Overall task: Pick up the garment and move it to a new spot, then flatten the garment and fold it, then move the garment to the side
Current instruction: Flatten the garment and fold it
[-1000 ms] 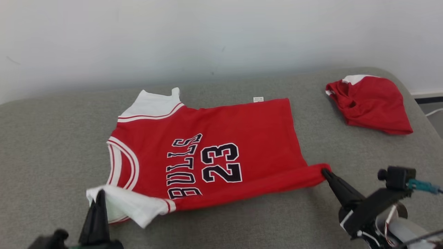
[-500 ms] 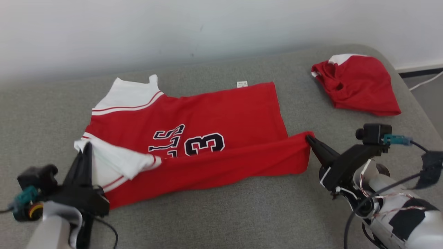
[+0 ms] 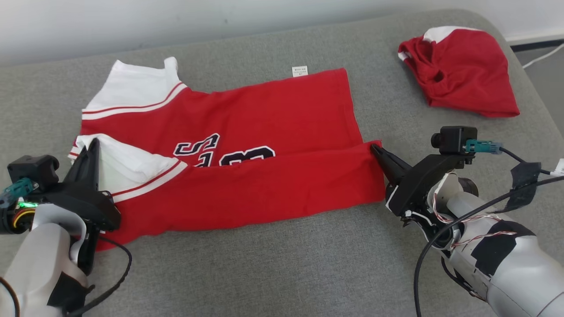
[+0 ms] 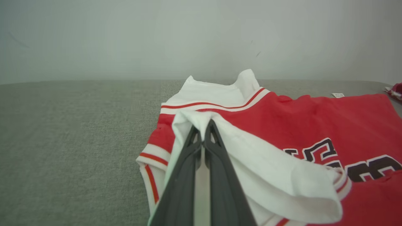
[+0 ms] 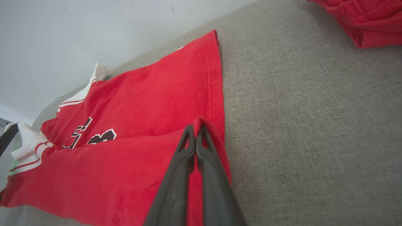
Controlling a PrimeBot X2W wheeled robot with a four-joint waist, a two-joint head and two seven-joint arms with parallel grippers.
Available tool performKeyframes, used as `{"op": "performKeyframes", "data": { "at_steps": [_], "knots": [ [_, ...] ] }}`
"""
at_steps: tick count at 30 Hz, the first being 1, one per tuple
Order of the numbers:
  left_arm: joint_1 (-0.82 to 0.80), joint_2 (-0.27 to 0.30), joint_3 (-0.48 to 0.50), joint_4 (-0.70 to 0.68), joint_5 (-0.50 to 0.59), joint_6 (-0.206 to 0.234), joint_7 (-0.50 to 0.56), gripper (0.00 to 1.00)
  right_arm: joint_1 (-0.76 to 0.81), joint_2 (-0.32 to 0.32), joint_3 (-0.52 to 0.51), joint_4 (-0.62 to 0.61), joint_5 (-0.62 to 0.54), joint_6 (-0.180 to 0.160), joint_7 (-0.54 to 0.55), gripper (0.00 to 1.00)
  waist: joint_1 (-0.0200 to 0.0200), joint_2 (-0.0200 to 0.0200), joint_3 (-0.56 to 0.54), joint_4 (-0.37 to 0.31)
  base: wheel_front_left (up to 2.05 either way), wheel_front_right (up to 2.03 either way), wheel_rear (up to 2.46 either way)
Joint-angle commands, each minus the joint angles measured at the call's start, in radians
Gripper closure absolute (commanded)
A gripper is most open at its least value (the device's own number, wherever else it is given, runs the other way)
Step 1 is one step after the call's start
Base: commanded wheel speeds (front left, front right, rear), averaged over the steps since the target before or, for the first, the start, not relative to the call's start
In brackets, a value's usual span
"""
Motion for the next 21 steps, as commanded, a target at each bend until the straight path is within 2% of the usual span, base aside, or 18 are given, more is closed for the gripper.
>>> {"op": "performKeyframes", "data": {
  "at_steps": [1, 3, 4, 5, 6, 7, 14, 21],
  "knots": [
    [-0.017, 0.005, -0.006, 0.029, 0.006, -0.002, -0.010, 1.00, -0.015, 0.007, 0.014, 0.008, 0.006, 0.000, -0.012, 1.00, -0.0003, -0.0002, 0.021, -0.012, 0.00, 0.00, 0.00],
    [-0.031, 0.005, -0.010, 0.058, 0.006, -0.007, -0.021, 1.00, -0.022, 0.009, 0.028, 0.012, 0.004, 0.000, -0.032, 1.00, -0.0003, -0.0002, 0.020, -0.012, 0.00, 0.00, 0.00],
    [-0.035, 0.005, -0.013, 0.070, 0.008, -0.007, -0.028, 1.00, -0.023, 0.009, 0.036, 0.015, 0.002, 0.000, -0.046, 0.78, -0.0003, -0.0002, 0.018, -0.011, 0.00, 0.00, 0.00],
    [-0.036, 0.006, -0.016, 0.079, 0.013, -0.002, -0.036, 0.72, -0.023, 0.008, 0.044, 0.020, -0.002, 0.000, -0.061, 0.36, -0.0003, -0.0002, 0.012, -0.008, 0.00, 0.00, 0.00],
    [-0.035, 0.004, -0.017, 0.089, 0.014, -0.001, -0.041, 0.05, -0.020, 0.008, 0.050, 0.024, 0.002, 0.000, -0.068, 0.00, -0.0003, -0.0002, 0.007, -0.006, 0.00, 0.00, 0.00],
    [-0.031, 0.002, -0.020, 0.098, 0.015, -0.003, -0.046, 0.00, -0.017, 0.008, 0.056, 0.030, 0.006, 0.000, -0.078, 0.00, -0.0003, -0.0002, 0.000, -0.003, 0.00, 0.00, 0.00],
    [0.035, -0.005, -0.004, 0.085, 0.005, -0.005, -0.069, 0.00, 0.021, -0.022, 0.085, 0.054, -0.003, 0.000, -0.140, 0.00, -0.0003, -0.0002, -0.065, 0.029, 0.00, 0.00, 0.00],
    [0.180, -0.032, 0.047, -0.065, -0.006, 0.007, -0.070, 0.00, 0.094, -0.060, 0.064, 0.024, -0.036, 0.000, -0.170, 0.00, -0.0003, -0.0002, -0.116, 0.064, 0.00, 0.00, 0.00]
  ]
}}
